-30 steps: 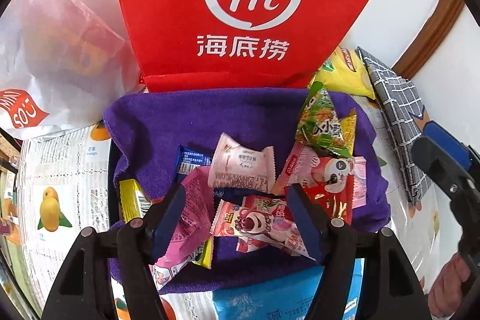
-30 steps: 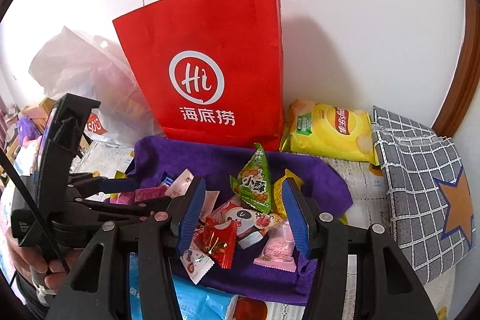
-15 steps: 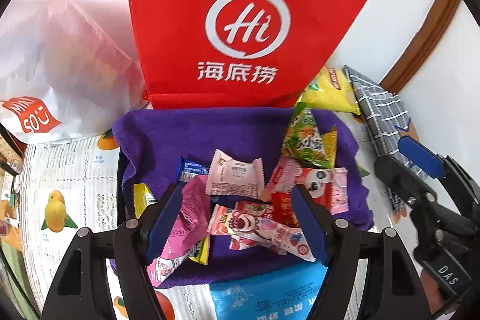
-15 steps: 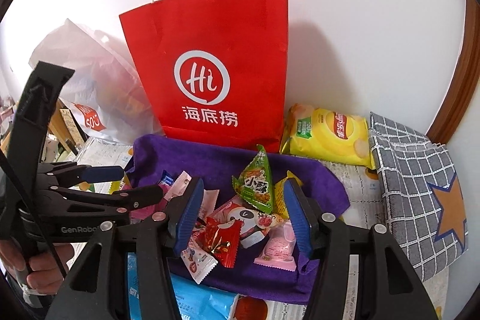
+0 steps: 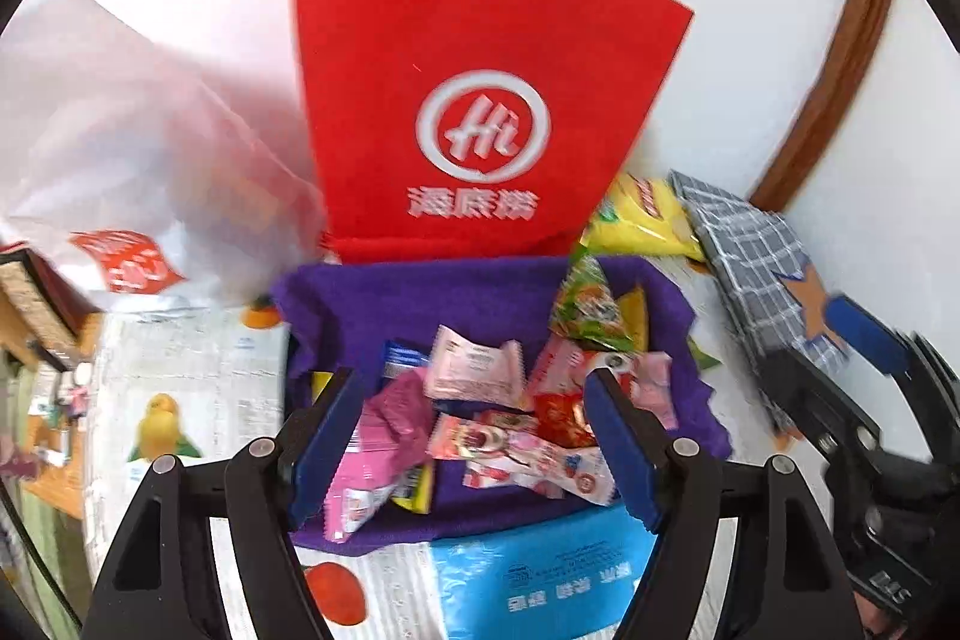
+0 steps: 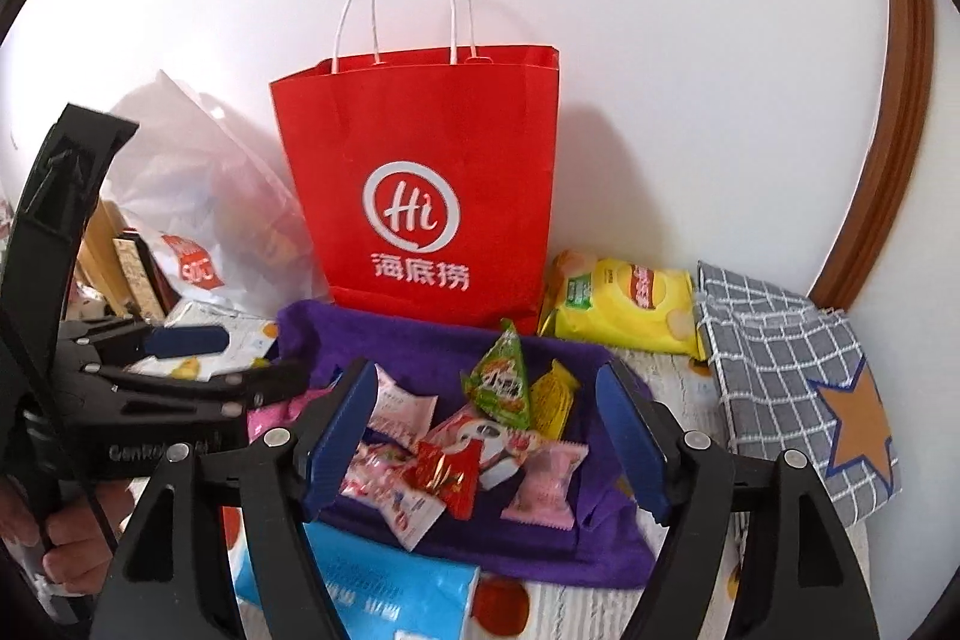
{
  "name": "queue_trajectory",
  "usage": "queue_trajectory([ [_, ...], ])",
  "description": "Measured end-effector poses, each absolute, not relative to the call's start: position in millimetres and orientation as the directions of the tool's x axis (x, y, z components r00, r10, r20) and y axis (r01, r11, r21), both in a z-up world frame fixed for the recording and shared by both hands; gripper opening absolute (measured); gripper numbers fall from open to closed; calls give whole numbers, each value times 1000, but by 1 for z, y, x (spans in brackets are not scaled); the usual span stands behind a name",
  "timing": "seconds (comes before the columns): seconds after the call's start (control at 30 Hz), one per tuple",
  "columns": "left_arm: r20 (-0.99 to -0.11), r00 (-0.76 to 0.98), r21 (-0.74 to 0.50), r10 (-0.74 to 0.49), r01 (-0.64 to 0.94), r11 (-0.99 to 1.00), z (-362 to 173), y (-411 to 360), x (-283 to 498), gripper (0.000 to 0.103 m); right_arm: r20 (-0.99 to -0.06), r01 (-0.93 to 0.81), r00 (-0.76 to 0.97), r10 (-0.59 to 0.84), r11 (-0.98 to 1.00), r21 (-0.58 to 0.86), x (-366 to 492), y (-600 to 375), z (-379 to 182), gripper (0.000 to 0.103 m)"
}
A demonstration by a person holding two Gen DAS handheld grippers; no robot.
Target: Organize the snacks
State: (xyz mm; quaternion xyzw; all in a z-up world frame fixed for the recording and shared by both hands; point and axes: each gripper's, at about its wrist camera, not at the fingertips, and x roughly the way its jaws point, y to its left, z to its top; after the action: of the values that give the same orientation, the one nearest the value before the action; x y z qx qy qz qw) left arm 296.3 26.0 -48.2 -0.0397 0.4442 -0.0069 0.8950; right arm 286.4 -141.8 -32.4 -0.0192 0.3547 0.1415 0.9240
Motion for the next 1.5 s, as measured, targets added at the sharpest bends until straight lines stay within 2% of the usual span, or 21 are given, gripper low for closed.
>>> queue_trajectory([
  [0.07, -778, 628, -54, -13, -45, 998, -45, 25, 287, 74, -665, -259, 708, 237, 963, 68, 278, -146, -31, 75],
  [0.23, -780, 625, -67, -43, -16, 998, -38, 22, 255, 76, -670, -224, 704, 235, 969, 104, 251, -160, -28, 75],
  [0.33, -764, 642, -84, -64, 0, 996, -30, 20, 228, 83, -673, -180, 711, 203, 978, 105, 230, -167, -25, 75],
  [0.57, -696, 716, -60, -49, 11, 998, -8, 13, 162, 92, -684, -135, 711, 165, 986, 98, 178, -176, -18, 75],
  [0.6, -688, 724, -63, -51, 10, 998, -5, 13, 152, 94, -683, -128, 714, 151, 988, 85, 167, -176, -16, 77],
  [0.63, -681, 730, -68, -52, 8, 998, -2, 13, 144, 97, -682, -127, 716, 147, 989, 79, 160, -176, -15, 85],
  [0.7, -669, 741, -72, -53, 7, 997, 2, 13, 128, 98, -664, -131, 734, 145, 989, 72, 141, -176, -11, 94],
  [0.93, -623, 782, -36, -26, 4, 999, 18, 3, 74, 101, -634, -101, 763, 124, 992, 74, 87, -188, -1, 103],
  [1.5, -600, 800, -9, -7, 2, 1000, 25, -18, 37, 102, -598, -59, 795, 105, 994, 96, 42, -213, 17, 103],
])
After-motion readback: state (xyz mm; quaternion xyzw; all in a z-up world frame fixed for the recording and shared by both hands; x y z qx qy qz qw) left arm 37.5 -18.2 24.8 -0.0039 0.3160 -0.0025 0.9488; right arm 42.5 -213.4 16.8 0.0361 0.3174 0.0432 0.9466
